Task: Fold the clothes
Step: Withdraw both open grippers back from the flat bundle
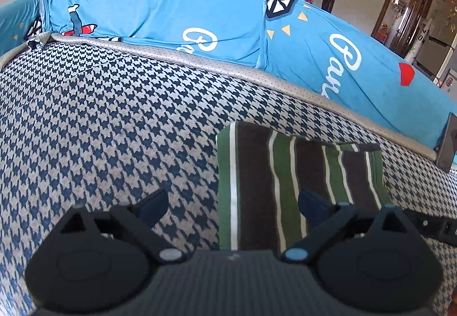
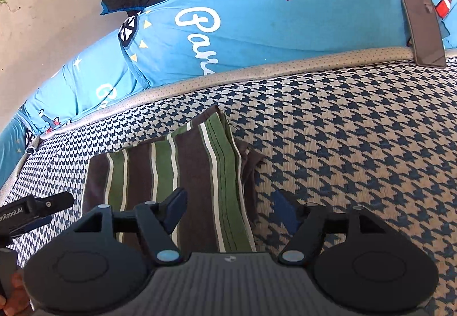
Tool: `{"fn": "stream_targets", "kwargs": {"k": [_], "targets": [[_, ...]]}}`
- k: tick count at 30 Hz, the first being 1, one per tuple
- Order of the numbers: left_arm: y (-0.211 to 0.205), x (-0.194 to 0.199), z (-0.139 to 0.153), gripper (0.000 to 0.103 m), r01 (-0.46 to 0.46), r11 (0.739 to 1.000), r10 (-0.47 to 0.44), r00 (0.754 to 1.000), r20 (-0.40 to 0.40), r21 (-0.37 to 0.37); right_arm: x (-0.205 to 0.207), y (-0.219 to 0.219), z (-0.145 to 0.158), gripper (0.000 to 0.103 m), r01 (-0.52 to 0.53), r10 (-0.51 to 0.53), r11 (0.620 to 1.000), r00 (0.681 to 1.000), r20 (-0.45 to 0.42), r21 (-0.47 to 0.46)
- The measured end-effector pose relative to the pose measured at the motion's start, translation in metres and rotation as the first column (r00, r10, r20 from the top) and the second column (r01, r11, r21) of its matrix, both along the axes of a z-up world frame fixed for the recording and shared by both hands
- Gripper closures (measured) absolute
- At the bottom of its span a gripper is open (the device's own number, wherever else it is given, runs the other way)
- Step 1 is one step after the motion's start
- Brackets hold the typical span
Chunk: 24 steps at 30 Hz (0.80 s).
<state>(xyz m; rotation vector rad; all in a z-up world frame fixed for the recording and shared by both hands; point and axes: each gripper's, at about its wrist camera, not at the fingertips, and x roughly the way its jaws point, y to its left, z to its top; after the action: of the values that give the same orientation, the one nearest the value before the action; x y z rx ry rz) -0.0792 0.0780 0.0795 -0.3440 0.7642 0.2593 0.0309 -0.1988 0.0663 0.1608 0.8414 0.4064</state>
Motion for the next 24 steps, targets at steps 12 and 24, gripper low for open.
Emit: {"fn": "stream_targets", "kwargs": {"k": [12, 24], "targets": [[-0.004, -0.022, -0.026, 0.003, -0.040, 0.998, 0.045, 0.995, -0.087, 0.056, -0.017, -0.017, -0.016, 0.028, 0.027, -0.030, 0.996, 0.999, -0.041, -0.090], [-0.002, -0.022, -0.048, 0.000, -0.072, 0.991, 0.090, 0.984, -0.156, 0.117, -0.022, 0.019, -0.037, 0.020, 0.001, 0.012, 0.938, 0.999, 0.035, -0.347]]}}
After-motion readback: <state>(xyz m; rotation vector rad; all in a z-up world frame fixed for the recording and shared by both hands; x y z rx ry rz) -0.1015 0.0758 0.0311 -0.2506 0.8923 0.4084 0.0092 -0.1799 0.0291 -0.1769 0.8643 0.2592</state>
